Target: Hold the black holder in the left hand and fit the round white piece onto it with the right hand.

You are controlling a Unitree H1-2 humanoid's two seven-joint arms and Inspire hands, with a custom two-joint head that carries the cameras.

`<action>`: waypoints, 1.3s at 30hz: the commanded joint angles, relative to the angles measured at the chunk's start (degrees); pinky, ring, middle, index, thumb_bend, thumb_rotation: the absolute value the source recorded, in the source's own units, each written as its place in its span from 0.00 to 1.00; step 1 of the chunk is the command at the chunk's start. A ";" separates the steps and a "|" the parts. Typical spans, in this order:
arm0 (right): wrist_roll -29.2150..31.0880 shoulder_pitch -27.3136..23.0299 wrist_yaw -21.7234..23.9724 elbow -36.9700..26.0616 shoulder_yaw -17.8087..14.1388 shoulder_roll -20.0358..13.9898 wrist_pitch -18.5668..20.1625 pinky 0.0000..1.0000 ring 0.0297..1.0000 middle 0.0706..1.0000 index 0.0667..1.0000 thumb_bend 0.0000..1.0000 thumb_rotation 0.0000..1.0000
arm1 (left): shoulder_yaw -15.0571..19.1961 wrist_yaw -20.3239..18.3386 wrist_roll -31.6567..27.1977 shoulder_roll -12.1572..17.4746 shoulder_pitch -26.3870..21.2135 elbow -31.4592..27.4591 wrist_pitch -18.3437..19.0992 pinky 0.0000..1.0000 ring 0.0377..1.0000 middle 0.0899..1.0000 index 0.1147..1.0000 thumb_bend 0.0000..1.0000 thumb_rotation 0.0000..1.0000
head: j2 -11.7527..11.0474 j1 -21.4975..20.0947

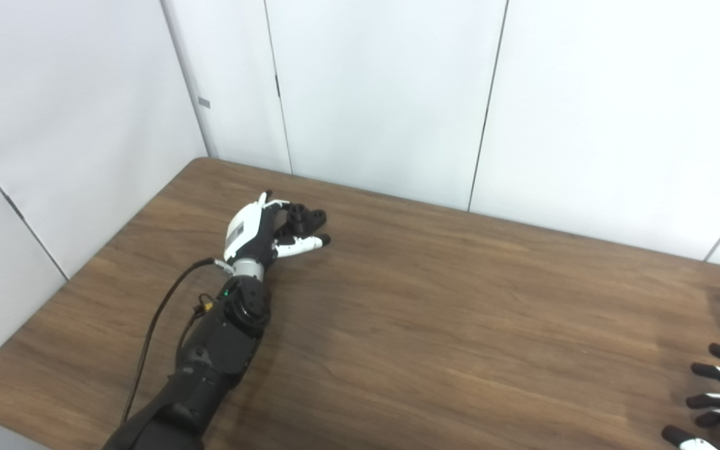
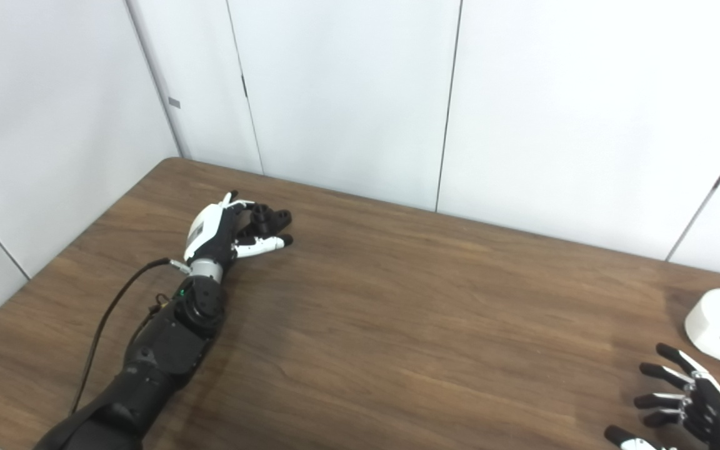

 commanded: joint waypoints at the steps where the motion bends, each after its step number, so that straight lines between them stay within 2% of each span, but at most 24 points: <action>1: 0.54 -0.57 -0.06 -1.66 -0.84 -1.10 -1.65 0.46 0.56 0.72 0.82 0.70 0.07 | -1.36 -1.09 0.18 -0.27 -0.70 1.21 0.33 1.00 1.00 1.00 0.70 0.89 0.34 | 0.04 -0.07; 8: 0.55 -0.60 -0.16 -1.86 -0.97 -1.10 -1.50 0.45 0.55 0.72 0.82 0.70 0.06 | -3.59 1.99 3.32 0.96 -1.42 4.04 0.39 1.00 1.00 1.00 0.69 0.87 0.32 | 0.18 -0.13; 15: 0.70 -0.52 -0.06 -2.03 -1.15 -1.05 -1.49 0.45 0.55 0.72 0.82 0.69 0.06 | -3.21 2.97 3.15 1.54 -1.66 5.44 1.98 1.00 1.00 1.00 0.72 0.85 0.29 | 0.23 -0.04; 19: 0.42 -0.34 -0.10 -2.19 -1.18 -1.17 -1.52 0.45 0.55 0.72 0.82 0.69 0.05 | -3.23 2.77 3.30 2.05 -1.17 4.70 3.37 1.00 1.00 1.00 0.72 0.84 0.32 | 0.57 0.03; 31: 0.64 -0.22 0.03 -2.31 -1.50 -1.39 -1.18 0.46 0.55 0.72 0.82 0.70 0.07 | -2.47 2.64 3.11 2.92 0.65 3.10 3.88 0.97 1.00 1.00 0.71 0.83 0.32 | 1.21 0.32; 39: 0.59 -0.17 0.12 -2.36 -1.62 -1.50 -1.46 0.45 0.54 0.72 0.82 0.69 0.06 | -1.90 2.02 2.79 3.62 1.60 1.52 4.50 0.99 1.00 1.00 0.70 0.83 0.32 | 1.50 0.45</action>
